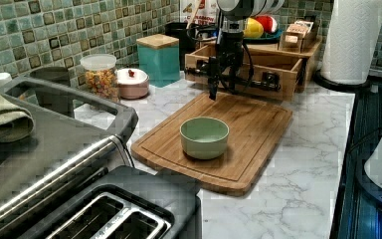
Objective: Open the drawer.
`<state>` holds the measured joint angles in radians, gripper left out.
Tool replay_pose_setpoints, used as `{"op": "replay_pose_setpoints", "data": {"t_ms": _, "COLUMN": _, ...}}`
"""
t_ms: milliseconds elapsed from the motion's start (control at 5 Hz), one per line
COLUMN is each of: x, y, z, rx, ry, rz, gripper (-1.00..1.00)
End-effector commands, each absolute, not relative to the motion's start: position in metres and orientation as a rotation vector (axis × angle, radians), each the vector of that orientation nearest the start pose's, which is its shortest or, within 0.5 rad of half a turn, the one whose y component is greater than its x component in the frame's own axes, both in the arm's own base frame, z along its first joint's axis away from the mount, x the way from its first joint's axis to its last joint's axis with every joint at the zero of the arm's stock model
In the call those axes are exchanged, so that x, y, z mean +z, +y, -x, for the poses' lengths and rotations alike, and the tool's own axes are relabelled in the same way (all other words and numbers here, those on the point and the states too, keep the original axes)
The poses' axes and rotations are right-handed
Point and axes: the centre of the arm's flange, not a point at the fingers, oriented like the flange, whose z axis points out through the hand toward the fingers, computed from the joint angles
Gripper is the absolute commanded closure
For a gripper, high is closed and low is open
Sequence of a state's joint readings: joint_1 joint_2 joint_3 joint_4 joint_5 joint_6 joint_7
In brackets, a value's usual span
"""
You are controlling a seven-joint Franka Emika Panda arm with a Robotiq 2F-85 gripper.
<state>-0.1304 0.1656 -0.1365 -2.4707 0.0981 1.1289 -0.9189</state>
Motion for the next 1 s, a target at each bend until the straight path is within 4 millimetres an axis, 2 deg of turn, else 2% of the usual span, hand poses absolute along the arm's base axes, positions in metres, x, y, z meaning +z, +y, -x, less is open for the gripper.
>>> {"op": "replay_pose_setpoints", "data": {"t_ms": 200, "x": 0.2653, "y": 0.0732, "z": -0.4894, "rx": -0.168, "ry": -0.165, "rz": 3.054, "gripper": -1.00}}
{"op": "replay_pose_setpoints", "data": {"t_ms": 1000, "x": 0.2652, "y": 0.0732, "z": -0.4893, "rx": -0.168, "ry": -0.165, "rz": 3.054, "gripper": -1.00}}
